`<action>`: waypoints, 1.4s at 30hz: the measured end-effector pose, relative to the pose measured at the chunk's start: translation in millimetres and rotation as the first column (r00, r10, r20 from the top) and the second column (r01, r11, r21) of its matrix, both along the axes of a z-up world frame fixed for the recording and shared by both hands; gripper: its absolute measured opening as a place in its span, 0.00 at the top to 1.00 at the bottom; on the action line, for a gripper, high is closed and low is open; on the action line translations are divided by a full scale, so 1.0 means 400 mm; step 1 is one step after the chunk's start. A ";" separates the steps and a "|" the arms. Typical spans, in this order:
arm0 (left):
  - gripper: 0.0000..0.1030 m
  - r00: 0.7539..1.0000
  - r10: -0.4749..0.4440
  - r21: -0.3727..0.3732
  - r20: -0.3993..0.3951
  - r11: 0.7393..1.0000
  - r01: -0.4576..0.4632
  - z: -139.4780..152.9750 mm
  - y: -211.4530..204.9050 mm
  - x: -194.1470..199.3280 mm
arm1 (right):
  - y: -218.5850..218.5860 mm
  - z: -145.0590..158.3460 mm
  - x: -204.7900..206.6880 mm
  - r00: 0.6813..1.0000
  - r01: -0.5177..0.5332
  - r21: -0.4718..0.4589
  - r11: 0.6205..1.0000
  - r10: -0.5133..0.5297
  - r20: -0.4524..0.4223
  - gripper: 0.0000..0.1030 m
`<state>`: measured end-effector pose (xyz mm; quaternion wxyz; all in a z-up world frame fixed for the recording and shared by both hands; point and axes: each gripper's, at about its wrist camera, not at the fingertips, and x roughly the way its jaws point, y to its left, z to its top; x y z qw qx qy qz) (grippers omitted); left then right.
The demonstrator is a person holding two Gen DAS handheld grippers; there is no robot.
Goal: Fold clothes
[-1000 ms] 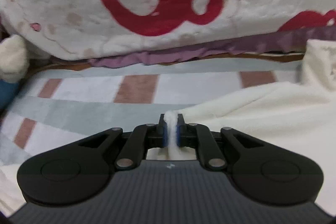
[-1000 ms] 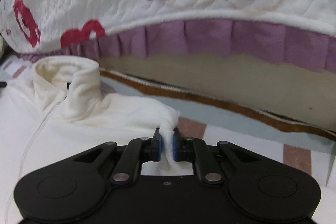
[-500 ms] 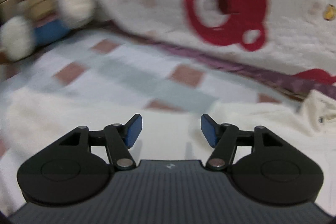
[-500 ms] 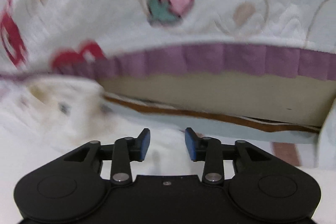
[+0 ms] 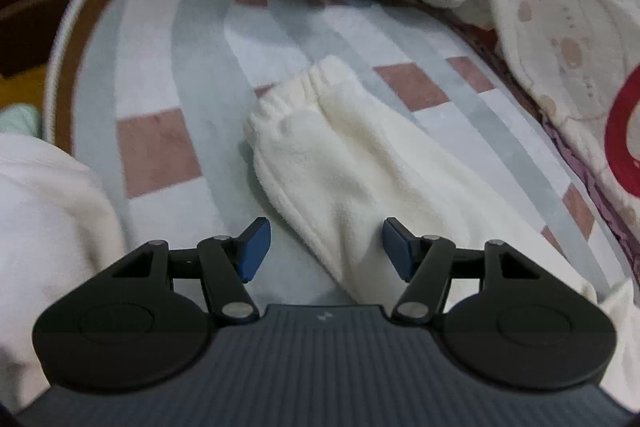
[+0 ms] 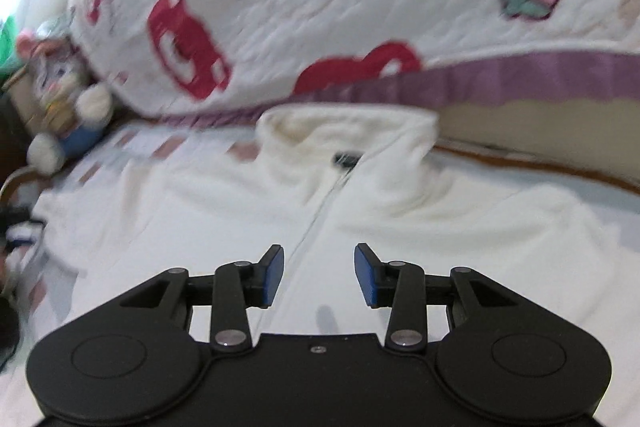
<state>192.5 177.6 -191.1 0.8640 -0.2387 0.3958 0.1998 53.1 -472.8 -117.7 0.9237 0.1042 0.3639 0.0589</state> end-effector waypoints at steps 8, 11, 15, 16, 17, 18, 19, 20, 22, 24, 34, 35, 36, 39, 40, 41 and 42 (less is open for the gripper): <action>0.26 0.989 0.102 -0.123 0.107 0.988 -0.088 -0.021 0.044 0.006 | 0.063 -0.049 -0.020 0.990 -0.110 -0.013 0.994 0.108 -0.086 0.57; 0.22 0.975 0.131 -0.180 0.177 0.979 -0.098 -0.033 0.060 0.015 | 0.072 -0.055 -0.021 0.987 -0.126 -0.023 0.992 0.123 -0.099 0.57; 0.10 0.979 0.045 -0.067 0.200 0.997 -0.032 -0.042 0.032 0.070 | 0.094 -0.068 -0.020 0.980 -0.161 -0.058 0.985 0.152 -0.126 0.56; 0.22 0.981 0.019 -0.027 0.193 1.000 -0.014 -0.042 0.022 0.078 | 0.101 -0.071 -0.023 0.978 -0.169 -0.079 0.982 0.157 -0.138 0.56; 0.38 0.983 -0.004 0.009 0.186 1.000 0.002 -0.043 0.012 0.081 | 0.108 -0.074 -0.026 0.976 -0.178 -0.100 0.979 0.162 -0.149 0.55; 0.76 0.981 -0.020 0.020 0.192 1.000 0.017 -0.046 0.009 0.080 | 0.113 -0.076 -0.031 0.973 -0.191 -0.111 0.975 0.173 -0.156 0.55; 0.85 0.978 -0.031 0.014 0.208 0.999 0.029 -0.052 0.012 0.077 | 0.115 -0.079 -0.035 0.970 -0.202 -0.116 0.973 0.182 -0.159 0.54; 0.85 0.974 -0.028 0.003 0.226 1.000 0.027 -0.054 0.017 0.069 | 0.114 -0.083 -0.039 0.970 -0.202 -0.118 0.972 0.182 -0.161 0.54; 0.87 0.970 0.018 -0.007 0.241 1.000 -0.017 -0.038 0.034 0.051 | 0.111 -0.092 -0.047 0.972 -0.192 -0.113 0.975 0.172 -0.162 0.54; 0.87 0.961 0.081 0.057 0.263 0.993 -0.100 0.011 0.042 0.022 | 0.108 -0.101 -0.054 0.973 -0.180 -0.099 0.979 0.162 -0.166 0.54; 0.88 0.951 0.136 0.186 0.277 0.964 -0.192 0.099 -0.004 -0.028 | 0.105 -0.115 -0.085 0.969 -0.192 -0.102 0.976 0.172 -0.177 0.53; 0.88 0.951 0.125 0.172 0.284 0.969 -0.178 0.109 -0.012 -0.033 | 0.105 -0.113 -0.089 0.969 -0.190 -0.105 0.976 0.169 -0.179 0.52; 0.88 0.950 0.099 0.161 0.294 0.975 -0.152 0.123 -0.027 -0.038 | 0.104 -0.112 -0.095 0.970 -0.187 -0.110 0.976 0.165 -0.179 0.52; 0.88 0.938 -0.041 0.128 0.343 0.992 -0.003 0.190 -0.107 -0.059 | 0.099 -0.112 -0.114 0.973 -0.169 -0.149 0.974 0.140 -0.183 0.45; 0.88 0.926 -0.098 0.115 0.366 0.992 0.059 0.218 -0.143 -0.070 | 0.096 -0.114 -0.121 0.975 -0.159 -0.176 0.971 0.125 -0.185 0.45; 0.88 0.907 -0.153 0.102 0.392 0.987 0.122 0.246 -0.181 -0.083 | 0.091 -0.118 -0.126 0.976 -0.149 -0.202 0.968 0.111 -0.187 0.44; 0.88 0.879 -0.225 0.095 0.420 0.974 0.204 0.276 -0.226 -0.096 | 0.078 -0.119 -0.130 0.978 -0.137 -0.195 0.971 0.100 -0.184 0.44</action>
